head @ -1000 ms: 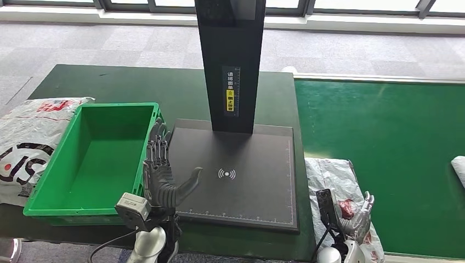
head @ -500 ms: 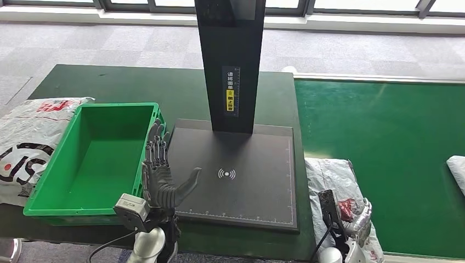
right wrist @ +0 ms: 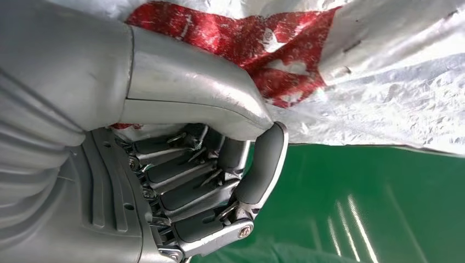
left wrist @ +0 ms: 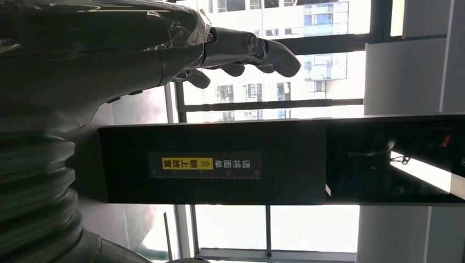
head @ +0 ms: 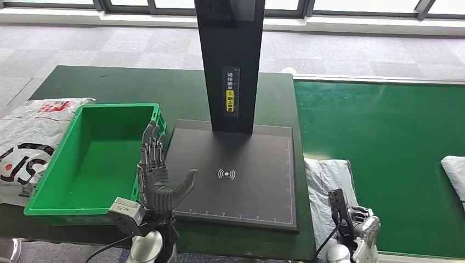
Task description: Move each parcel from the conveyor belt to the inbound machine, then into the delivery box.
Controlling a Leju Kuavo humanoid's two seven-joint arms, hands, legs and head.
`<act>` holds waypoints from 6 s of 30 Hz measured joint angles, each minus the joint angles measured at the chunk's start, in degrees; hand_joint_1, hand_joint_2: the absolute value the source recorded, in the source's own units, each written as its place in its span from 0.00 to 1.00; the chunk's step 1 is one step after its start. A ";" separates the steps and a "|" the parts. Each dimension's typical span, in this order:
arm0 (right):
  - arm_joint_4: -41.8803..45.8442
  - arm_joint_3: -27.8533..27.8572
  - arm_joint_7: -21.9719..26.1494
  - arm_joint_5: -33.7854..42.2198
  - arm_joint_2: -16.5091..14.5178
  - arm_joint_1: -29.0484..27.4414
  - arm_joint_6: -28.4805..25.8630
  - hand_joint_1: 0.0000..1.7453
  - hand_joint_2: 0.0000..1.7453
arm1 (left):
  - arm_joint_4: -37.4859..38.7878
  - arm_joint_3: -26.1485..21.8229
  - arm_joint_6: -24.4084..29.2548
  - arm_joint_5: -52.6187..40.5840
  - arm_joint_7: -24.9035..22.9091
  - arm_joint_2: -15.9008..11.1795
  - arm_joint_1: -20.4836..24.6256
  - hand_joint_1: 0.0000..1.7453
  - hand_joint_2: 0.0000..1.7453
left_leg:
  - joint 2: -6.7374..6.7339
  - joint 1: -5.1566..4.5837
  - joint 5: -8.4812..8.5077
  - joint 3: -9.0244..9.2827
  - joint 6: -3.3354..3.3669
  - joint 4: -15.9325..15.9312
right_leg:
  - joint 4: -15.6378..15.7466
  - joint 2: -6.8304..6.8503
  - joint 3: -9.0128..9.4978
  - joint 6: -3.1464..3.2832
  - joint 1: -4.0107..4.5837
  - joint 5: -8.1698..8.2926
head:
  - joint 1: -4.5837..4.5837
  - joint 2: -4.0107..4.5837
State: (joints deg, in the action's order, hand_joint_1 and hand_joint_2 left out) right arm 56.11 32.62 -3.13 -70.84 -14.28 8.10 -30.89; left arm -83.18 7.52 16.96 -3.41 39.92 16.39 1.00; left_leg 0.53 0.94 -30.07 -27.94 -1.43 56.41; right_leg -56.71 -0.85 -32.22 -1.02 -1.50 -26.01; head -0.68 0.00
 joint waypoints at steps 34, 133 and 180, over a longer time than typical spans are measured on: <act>30.88 -5.45 26.08 15.63 -3.30 -7.00 -9.29 1.00 1.00 | -0.05 0.00 0.50 0.02 0.19 -0.02 -0.14 0.00 1.00 | 0.05 -0.06 0.00 -0.18 0.01 0.00 | -0.04 0.04 -0.15 -0.01 -0.07 -0.01 | 0.00 0.00; 7.18 -5.81 -4.96 -8.47 -2.31 -1.70 10.34 1.00 1.00 | -0.09 0.00 -0.20 -0.17 -0.82 -0.02 -0.11 0.00 1.00 | -0.10 -0.03 0.00 -0.14 0.00 -0.01 | -0.05 -0.05 -0.18 0.00 -0.04 0.00 | 0.00 0.00; 40.35 -25.85 24.46 12.29 -3.17 -7.22 -8.07 1.00 1.00 | 1.04 0.00 -0.28 -0.24 0.21 0.00 -0.09 0.00 1.00 | -0.14 0.01 0.03 -0.09 -0.03 -0.03 | -0.07 -0.09 -0.30 0.01 -0.02 0.00 | -0.01 0.00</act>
State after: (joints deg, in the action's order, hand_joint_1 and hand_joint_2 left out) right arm 96.46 6.78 21.33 -58.55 -17.45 0.89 -38.97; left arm -82.14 7.52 16.68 -3.65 40.13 16.39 0.90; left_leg 0.39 0.95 -30.04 -28.04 -1.46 56.38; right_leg -56.79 -0.94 -32.52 -1.01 -1.52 -26.01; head -0.69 0.00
